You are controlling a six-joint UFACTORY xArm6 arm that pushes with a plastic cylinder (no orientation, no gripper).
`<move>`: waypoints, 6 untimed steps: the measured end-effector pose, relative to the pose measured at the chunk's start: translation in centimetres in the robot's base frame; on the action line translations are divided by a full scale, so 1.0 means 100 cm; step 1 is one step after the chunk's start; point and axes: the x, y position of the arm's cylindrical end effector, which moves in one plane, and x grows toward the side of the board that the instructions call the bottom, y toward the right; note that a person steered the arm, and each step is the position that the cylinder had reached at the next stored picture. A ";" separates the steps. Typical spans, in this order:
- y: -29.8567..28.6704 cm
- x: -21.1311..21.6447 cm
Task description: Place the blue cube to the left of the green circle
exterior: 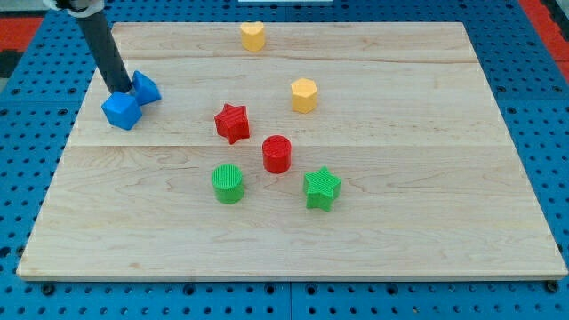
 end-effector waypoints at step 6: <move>0.032 0.108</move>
